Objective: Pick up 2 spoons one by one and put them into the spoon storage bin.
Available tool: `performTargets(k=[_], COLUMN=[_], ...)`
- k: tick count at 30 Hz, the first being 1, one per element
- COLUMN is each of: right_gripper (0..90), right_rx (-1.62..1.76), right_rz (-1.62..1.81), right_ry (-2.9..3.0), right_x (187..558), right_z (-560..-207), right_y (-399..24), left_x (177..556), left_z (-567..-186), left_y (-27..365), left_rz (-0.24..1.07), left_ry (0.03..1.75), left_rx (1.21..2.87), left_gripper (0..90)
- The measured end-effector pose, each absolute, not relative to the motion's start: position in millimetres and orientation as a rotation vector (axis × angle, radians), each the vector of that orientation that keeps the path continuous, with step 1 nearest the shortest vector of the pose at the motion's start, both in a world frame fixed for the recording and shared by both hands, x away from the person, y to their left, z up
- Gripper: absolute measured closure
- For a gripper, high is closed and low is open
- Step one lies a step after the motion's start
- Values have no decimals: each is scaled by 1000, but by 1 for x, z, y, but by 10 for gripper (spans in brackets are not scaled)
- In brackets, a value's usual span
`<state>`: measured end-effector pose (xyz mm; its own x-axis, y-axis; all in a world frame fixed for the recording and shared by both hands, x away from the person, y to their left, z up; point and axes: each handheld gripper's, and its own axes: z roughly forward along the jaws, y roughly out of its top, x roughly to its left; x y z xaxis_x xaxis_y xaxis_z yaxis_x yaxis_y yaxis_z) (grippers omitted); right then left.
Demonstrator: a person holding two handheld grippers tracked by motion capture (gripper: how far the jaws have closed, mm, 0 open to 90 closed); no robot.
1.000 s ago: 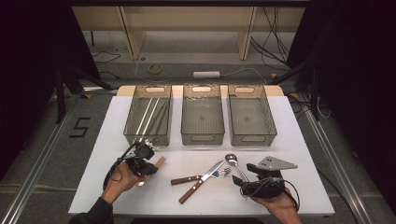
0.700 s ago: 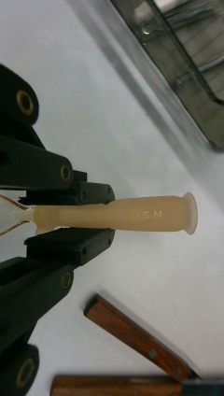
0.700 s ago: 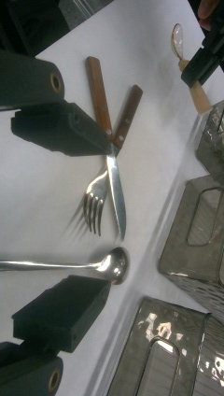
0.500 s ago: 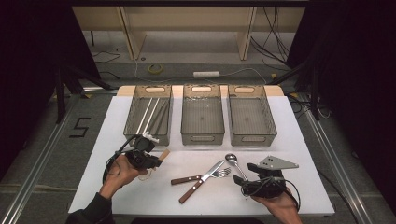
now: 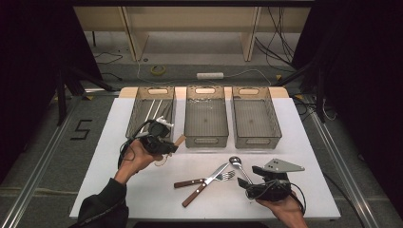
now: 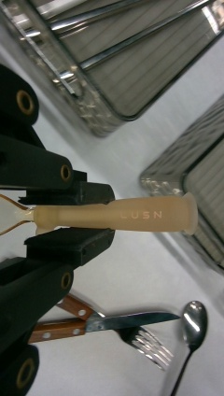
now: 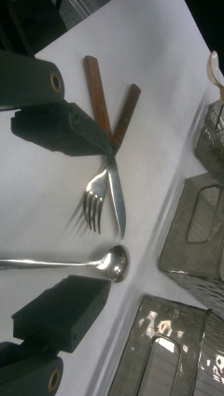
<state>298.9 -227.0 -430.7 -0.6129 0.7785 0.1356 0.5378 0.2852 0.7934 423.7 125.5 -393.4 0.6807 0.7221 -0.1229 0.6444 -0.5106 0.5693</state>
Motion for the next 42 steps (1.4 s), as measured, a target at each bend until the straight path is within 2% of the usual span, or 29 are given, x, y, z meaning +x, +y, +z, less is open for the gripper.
performTargets(k=[18,31,42], right_gripper=[301,301,301], right_rx=[1201,1200,1194], right_rz=[1236,1241,1245], right_ry=[2283,2283,2285], right_x=[299,298,298], right_z=[-431,-431,-431], right_y=[-227,-227,-228], left_x=[471,491,506], left_z=[-372,-358,-362], left_y=[114,93,73], left_rz=[220,236,245], left_ry=[1076,1063,1079], left_rx=[2239,2185,2171], left_gripper=[772,771,771])
